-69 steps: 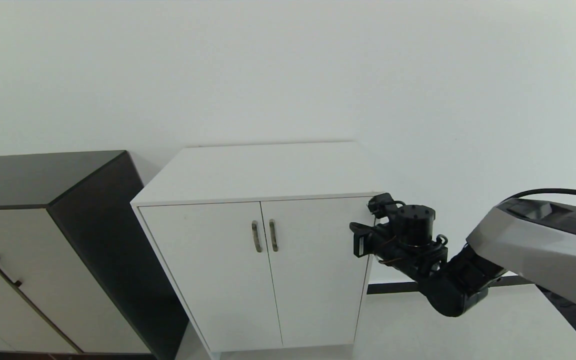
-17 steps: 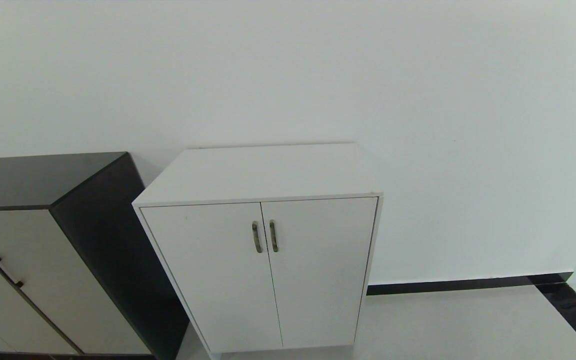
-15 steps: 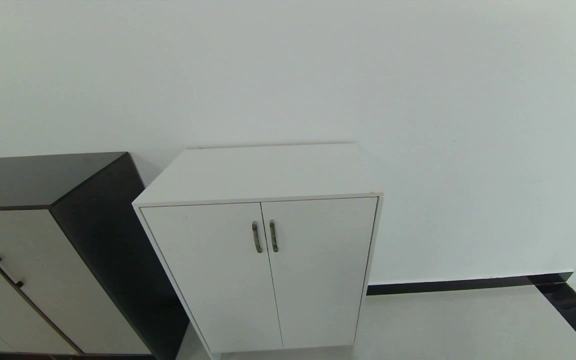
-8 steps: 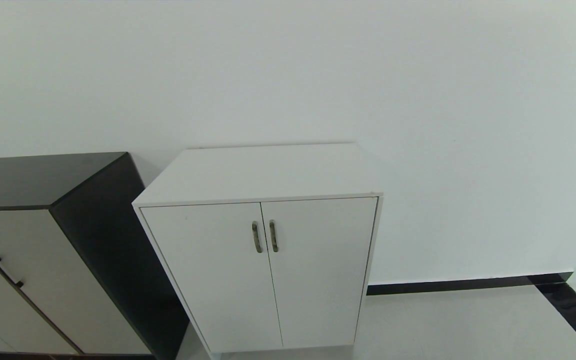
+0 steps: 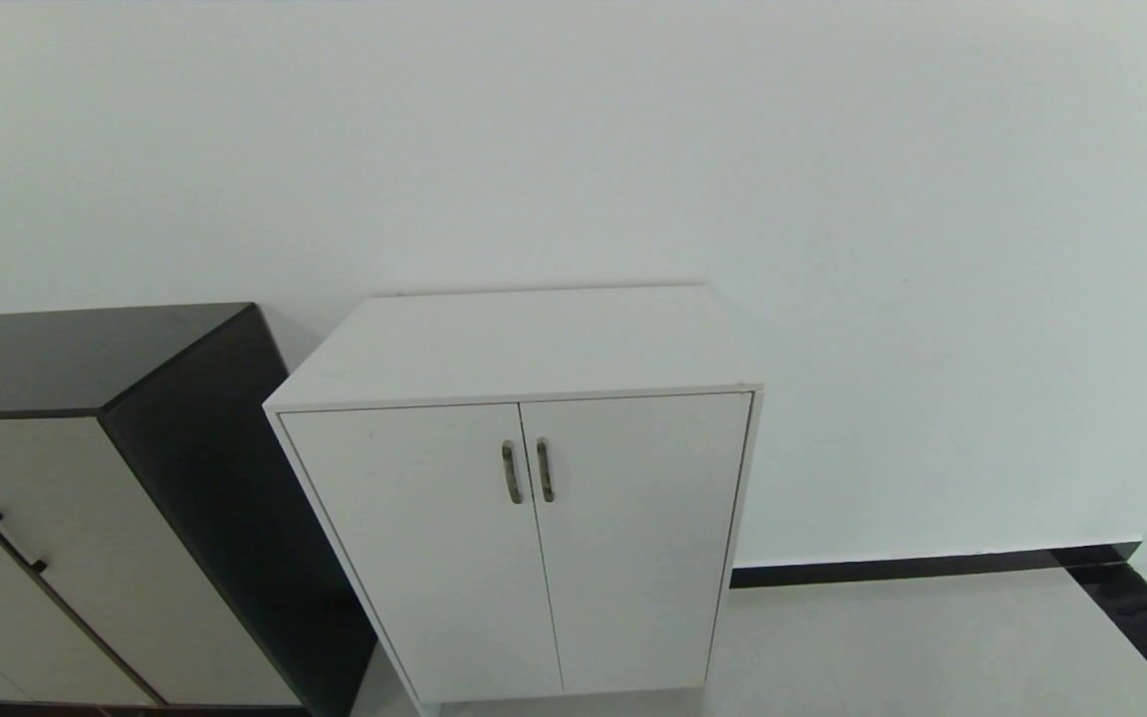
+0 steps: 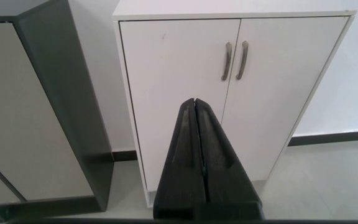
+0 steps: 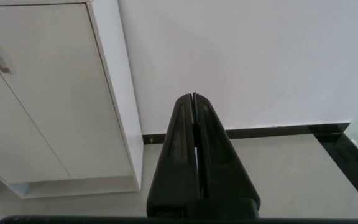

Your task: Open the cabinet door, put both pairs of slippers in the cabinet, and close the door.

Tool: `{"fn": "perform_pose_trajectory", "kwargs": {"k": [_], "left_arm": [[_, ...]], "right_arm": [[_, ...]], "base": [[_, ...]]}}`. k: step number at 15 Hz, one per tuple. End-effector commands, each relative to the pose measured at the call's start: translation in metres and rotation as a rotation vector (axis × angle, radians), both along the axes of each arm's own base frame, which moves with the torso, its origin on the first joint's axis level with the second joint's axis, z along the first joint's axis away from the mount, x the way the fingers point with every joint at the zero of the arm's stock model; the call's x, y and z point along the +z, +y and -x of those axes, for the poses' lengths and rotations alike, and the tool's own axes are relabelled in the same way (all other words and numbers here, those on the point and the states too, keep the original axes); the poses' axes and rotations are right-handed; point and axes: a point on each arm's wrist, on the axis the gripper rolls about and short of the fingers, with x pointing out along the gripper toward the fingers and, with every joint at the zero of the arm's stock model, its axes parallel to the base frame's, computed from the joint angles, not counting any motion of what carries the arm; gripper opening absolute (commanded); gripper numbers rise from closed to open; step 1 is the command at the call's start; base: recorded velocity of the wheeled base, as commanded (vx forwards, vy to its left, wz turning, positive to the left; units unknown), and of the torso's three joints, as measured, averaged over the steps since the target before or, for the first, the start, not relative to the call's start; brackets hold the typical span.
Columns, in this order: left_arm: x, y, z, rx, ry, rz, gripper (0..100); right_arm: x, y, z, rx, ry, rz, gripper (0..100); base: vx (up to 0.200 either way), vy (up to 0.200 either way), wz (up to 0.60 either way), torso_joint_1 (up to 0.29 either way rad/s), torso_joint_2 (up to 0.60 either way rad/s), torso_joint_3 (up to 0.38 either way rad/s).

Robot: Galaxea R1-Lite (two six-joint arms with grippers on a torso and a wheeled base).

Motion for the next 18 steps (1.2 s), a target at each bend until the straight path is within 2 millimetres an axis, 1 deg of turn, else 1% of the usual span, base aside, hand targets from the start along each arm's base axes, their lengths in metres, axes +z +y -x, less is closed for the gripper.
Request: {"fn": "perform_pose_trajectory", "kwargs": {"k": [1, 4, 6, 18], "left_arm": [[0.0001, 0.0, 0.0, -0.001, -0.001, -0.001, 0], [0.0001, 0.0, 0.0, -0.001, -0.001, -0.001, 0], [0.0001, 0.0, 0.0, -0.001, -0.001, -0.001, 0], [0.0001, 0.0, 0.0, -0.001, -0.001, -0.001, 0]], "right_arm": [[0.0002, 0.0, -0.0014, -0.005, 0.017, -0.025, 0], [-0.0003, -0.0002, 0.0, -0.026, 0.001, -0.008, 0], [0.0, -0.0001, 0.0001, -0.017, -0.006, -0.074, 0], [-0.0001, -0.0001, 0.0002, -0.015, -0.007, -0.065, 0]], "base": [[0.0, 0.0, 0.0, 0.0, 0.0, 0.0], [0.0, 0.0, 0.0, 0.0, 0.0, 0.0], [0.0, 0.0, 0.0, 0.0, 0.0, 0.0], [0.0, 0.0, 0.0, 0.0, 0.0, 0.0]]}}
